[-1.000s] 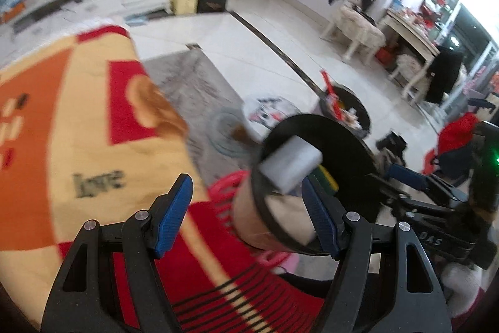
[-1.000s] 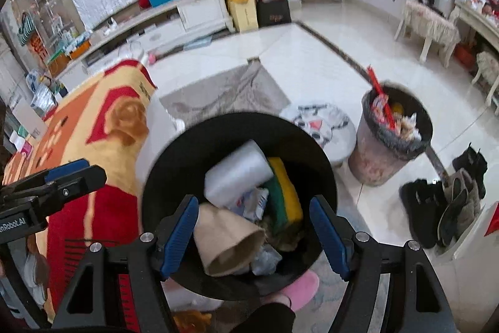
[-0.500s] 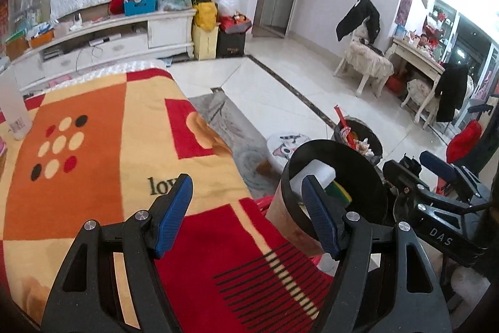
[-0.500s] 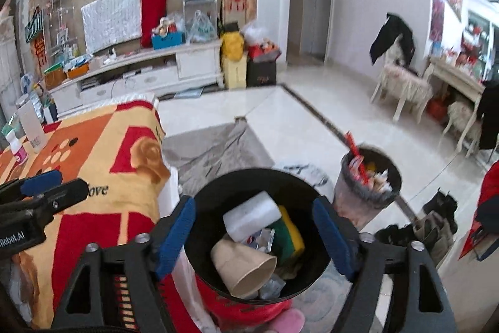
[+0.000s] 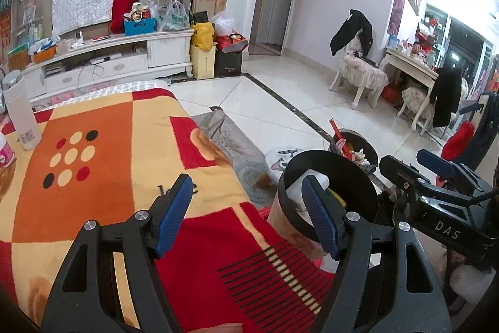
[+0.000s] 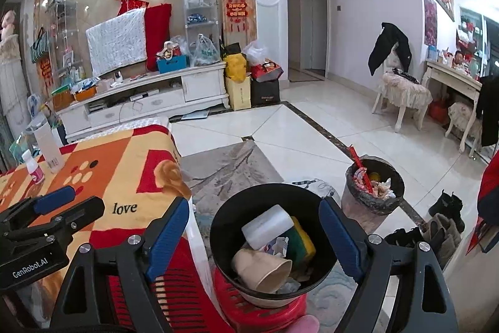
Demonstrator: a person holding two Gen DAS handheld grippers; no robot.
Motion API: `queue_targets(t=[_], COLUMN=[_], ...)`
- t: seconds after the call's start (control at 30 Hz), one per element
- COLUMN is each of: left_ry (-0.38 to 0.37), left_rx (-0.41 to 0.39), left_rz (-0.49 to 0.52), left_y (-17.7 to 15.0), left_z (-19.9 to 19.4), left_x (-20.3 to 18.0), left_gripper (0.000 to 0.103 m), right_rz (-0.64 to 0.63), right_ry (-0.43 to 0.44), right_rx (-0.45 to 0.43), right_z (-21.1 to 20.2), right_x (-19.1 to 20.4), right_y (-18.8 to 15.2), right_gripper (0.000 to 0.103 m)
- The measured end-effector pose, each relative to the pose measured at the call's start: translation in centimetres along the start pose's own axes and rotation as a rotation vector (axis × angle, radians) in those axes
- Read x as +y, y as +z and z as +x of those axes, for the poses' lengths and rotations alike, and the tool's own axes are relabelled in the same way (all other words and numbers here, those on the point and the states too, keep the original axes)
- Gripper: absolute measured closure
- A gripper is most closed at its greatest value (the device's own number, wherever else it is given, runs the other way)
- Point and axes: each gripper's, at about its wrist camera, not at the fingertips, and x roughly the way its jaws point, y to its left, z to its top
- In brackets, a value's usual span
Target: Collect trash
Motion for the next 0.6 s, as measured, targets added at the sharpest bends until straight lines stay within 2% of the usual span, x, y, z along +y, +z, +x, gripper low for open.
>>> queue_targets(t=[0.43,0.5,0.6], left_ry=[0.014,0.015,0.018], left_rx=[0.004,0.004,0.004], left_rz=[-0.004,-0.001,0.004], left_y=[-0.61,-0.72,-0.86], left_z=[-0.07,-0.06,-0.09], left_x=[0.27,0.23,0.16], left_gripper=[0.031,0.031,0.031], right_rz=[0.002,0.002,-0.001], right_ry=[0.012,0.030,0.033], right_rx=[-0.008,0.020,0.020], right_z=[-0.17,0.21,0.25], right_x=[0.58,0.74,1.00], right_y=[-0.13,-0.19,-0.46], right_gripper=[0.019,0.012,0.012])
